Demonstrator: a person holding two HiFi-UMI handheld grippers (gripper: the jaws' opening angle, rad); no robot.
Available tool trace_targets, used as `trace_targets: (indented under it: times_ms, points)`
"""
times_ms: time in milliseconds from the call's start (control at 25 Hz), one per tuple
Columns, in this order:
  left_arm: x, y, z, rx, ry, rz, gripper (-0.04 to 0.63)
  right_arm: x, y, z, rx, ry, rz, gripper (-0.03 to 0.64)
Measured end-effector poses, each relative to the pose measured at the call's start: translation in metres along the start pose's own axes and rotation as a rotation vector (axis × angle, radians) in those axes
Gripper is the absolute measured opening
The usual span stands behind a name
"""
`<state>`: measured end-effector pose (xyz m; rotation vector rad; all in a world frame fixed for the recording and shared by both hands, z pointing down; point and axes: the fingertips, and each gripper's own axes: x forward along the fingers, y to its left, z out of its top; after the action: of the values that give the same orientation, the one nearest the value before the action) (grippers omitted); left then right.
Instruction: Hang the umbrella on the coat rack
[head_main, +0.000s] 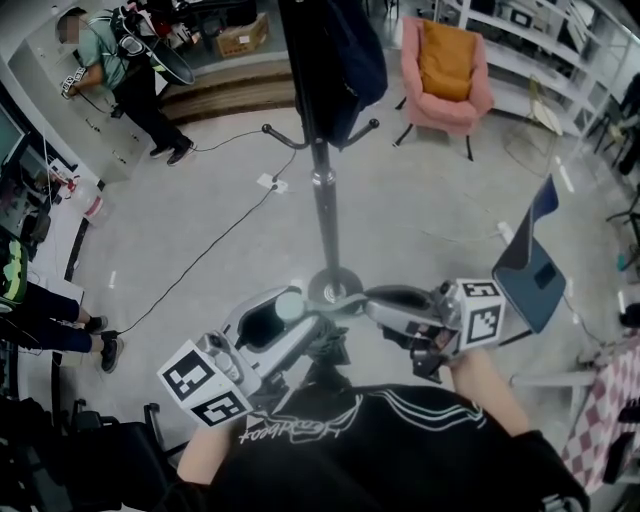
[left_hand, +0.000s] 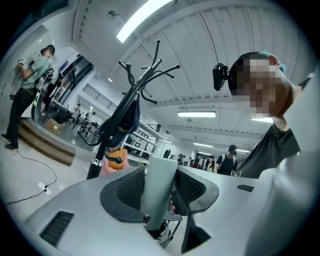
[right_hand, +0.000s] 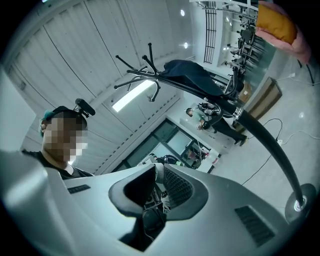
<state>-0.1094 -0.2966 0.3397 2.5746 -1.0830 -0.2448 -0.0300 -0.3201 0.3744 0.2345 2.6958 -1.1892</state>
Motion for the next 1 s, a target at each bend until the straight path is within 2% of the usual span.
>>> trace_targets:
  times_ms: [480,1000]
  points:
    - [0.001,0.041,0.014,-0.033,0.001,0.008,0.181,0.024,-0.016,0.035,-0.063,-0.040,-0.056,0.060]
    - [0.032,0.091,0.032,-0.046,0.005,0.012,0.181,0.032,-0.052,0.083,-0.110,-0.111,-0.158,0.058]
